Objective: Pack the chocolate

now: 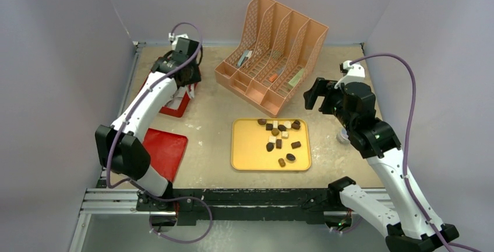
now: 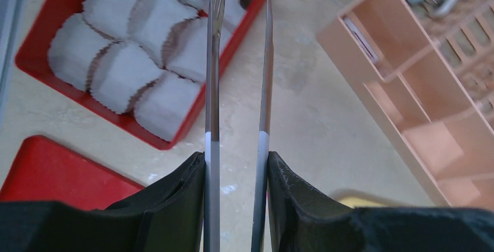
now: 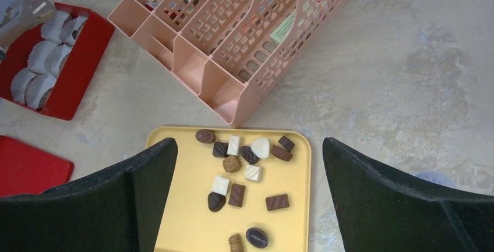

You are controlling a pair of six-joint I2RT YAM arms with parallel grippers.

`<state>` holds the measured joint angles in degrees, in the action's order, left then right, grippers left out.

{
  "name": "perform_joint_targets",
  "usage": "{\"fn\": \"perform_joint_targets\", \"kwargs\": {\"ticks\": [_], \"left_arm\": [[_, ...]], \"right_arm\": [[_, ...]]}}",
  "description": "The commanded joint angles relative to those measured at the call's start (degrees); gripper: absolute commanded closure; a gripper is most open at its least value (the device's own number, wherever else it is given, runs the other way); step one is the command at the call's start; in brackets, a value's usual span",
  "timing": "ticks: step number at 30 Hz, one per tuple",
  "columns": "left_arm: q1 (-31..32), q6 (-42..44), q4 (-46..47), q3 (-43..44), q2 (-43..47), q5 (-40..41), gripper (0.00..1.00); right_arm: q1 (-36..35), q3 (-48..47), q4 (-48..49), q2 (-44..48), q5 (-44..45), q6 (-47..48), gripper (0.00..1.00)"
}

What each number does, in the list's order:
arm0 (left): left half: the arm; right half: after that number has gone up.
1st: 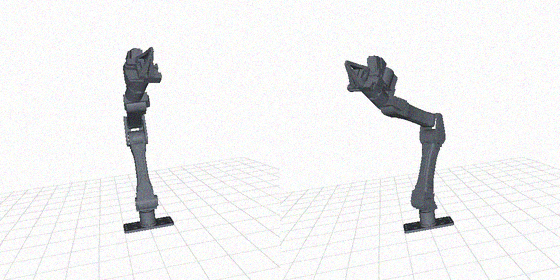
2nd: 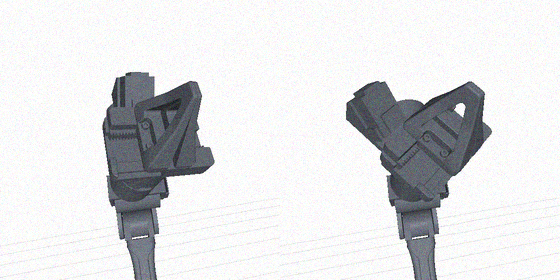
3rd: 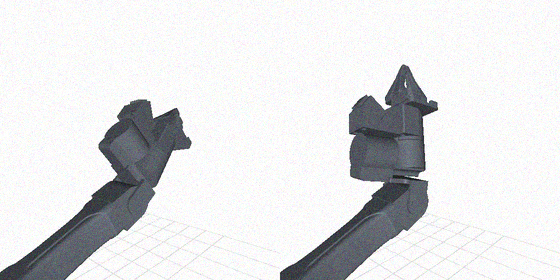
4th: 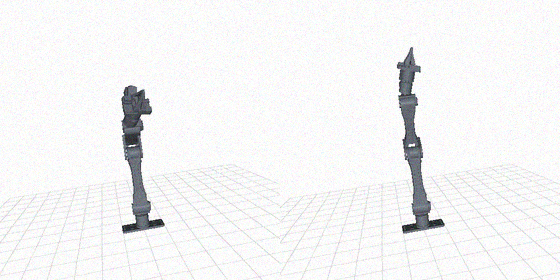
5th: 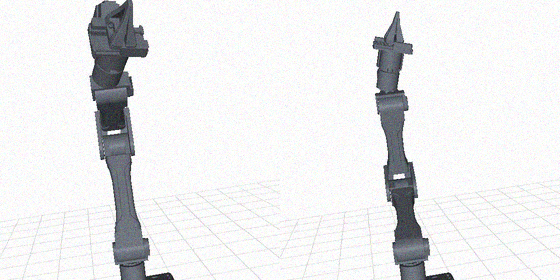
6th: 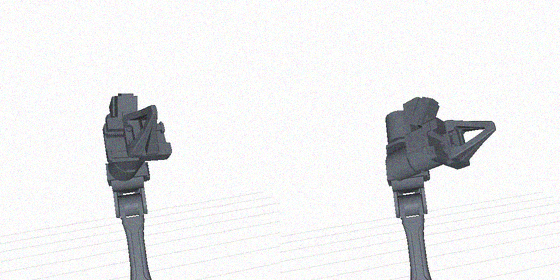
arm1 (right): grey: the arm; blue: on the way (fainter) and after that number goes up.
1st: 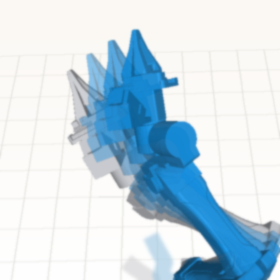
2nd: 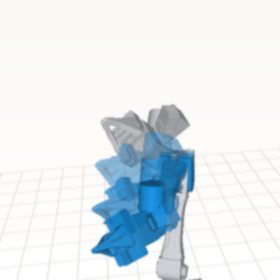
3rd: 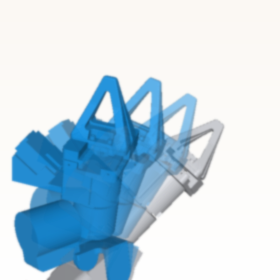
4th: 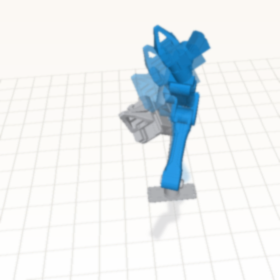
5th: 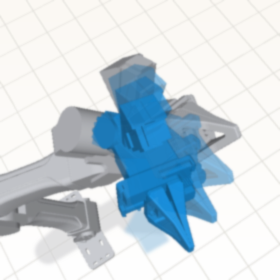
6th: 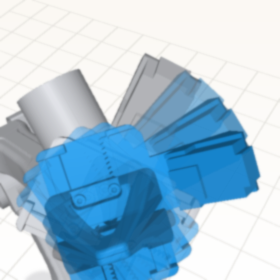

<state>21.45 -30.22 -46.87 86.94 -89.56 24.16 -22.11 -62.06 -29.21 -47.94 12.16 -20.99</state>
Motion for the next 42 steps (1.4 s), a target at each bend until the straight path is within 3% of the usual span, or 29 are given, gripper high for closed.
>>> {"fn": "perform_joint_targets", "kwargs": {"ticks": [1, 8, 16, 42], "left_arm": [[-7.27, 1.83, 2.94, 4.32, -2.07, -0.43, 0.74], [-16.65, 1.18, 4.94, 7.29, -7.46, -2.98, 0.73], [-23.15, 0.61, 7.61, 10.96, -14.04, -9.31, 0.72], [-24.08, 1.04, 7.62, 11.92, -18.72, -11.07, 0.63]], "right_arm": [[0.14, -0.01, 2.95, 1.04, -1.5, -0.43, 0.04], [0.13, -0.25, 2.96, 1.26, -2.19, -0.69, 0.04], [0.14, -0.08, 2.99, 1.62, -2.06, -0.7, 0.04], [0.08, -0.34, 2.93, 1.39, -1.09, -0.99, 0.04]]}}
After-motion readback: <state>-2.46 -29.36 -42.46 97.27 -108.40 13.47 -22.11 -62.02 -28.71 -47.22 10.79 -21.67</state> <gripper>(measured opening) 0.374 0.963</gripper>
